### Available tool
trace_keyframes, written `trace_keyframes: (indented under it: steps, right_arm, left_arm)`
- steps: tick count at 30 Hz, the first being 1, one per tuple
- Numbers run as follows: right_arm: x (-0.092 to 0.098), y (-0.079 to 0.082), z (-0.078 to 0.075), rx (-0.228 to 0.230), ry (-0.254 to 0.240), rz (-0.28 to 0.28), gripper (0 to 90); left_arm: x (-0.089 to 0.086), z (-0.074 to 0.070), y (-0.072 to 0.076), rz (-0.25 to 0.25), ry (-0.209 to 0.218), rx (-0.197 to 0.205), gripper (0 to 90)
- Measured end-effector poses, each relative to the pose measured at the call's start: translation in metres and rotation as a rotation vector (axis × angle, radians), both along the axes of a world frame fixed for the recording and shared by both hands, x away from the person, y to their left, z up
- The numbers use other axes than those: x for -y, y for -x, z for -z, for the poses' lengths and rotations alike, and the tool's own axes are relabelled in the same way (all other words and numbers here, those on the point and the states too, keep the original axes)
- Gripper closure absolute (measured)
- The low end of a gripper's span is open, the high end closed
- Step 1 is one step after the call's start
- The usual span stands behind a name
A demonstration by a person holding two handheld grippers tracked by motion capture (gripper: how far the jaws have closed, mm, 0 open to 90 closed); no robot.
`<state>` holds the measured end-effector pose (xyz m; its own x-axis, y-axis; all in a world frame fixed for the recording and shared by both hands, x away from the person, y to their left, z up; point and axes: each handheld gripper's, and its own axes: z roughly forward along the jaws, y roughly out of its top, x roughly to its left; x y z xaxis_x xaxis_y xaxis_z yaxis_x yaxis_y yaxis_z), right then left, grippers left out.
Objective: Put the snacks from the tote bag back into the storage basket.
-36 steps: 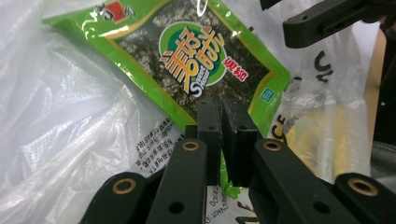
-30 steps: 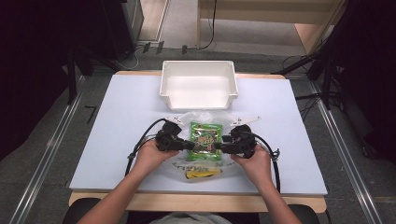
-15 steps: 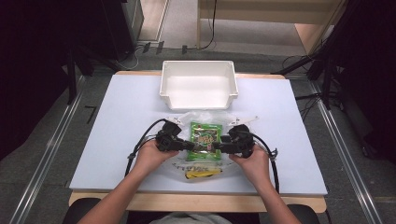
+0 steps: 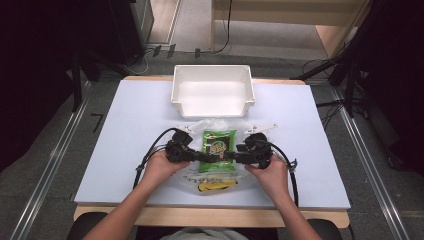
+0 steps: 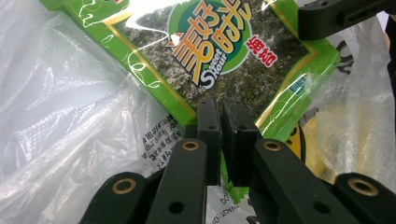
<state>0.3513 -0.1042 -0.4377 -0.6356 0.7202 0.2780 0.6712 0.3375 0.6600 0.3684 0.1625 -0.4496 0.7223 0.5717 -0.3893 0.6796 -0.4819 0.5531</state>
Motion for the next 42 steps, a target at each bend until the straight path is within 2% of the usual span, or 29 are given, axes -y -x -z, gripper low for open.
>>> trace_keyframes:
  steps: [8, 15, 20, 24, 26, 28, 37, 42]
  right_arm:
    - [-0.005, -0.003, -0.004, -0.016, -0.031, -0.003, 44.8]
    - [-0.011, -0.007, -0.009, -0.019, -0.029, -0.001, 43.1]
    - [-0.019, -0.013, -0.01, -0.055, -0.039, 0.008, 40.4]
    - [-0.026, -0.018, -0.009, -0.076, -0.027, 0.006, 39.3]
    - [-0.027, -0.02, -0.008, -0.078, -0.024, 0.004, 39.4]
    - [-0.032, -0.023, -0.006, -0.104, -0.009, 0.003, 41.5]
    - [-0.037, -0.031, 0.0, -0.126, -0.02, 0.012, 43.7]
    - [-0.041, -0.033, 0.004, -0.113, -0.03, 0.011, 48.7]
  left_arm:
    - [-0.003, 0.002, -0.002, -0.01, 0.006, -0.017, 89.2]
    - [-0.004, 0.004, -0.002, -0.026, 0.008, -0.022, 90.0]
    - [-0.004, 0.007, -0.003, -0.035, 0.025, -0.034, 90.0]
    - [-0.004, 0.007, -0.004, -0.036, 0.025, -0.034, 90.0]
    - [-0.004, 0.007, -0.004, -0.037, 0.027, -0.034, 90.0]
    - [-0.004, 0.007, -0.004, -0.035, 0.027, -0.033, 90.0]
    - [-0.003, 0.008, -0.004, -0.041, 0.035, -0.03, 90.0]
    - [-0.002, 0.009, -0.004, -0.04, 0.034, -0.022, 90.0]
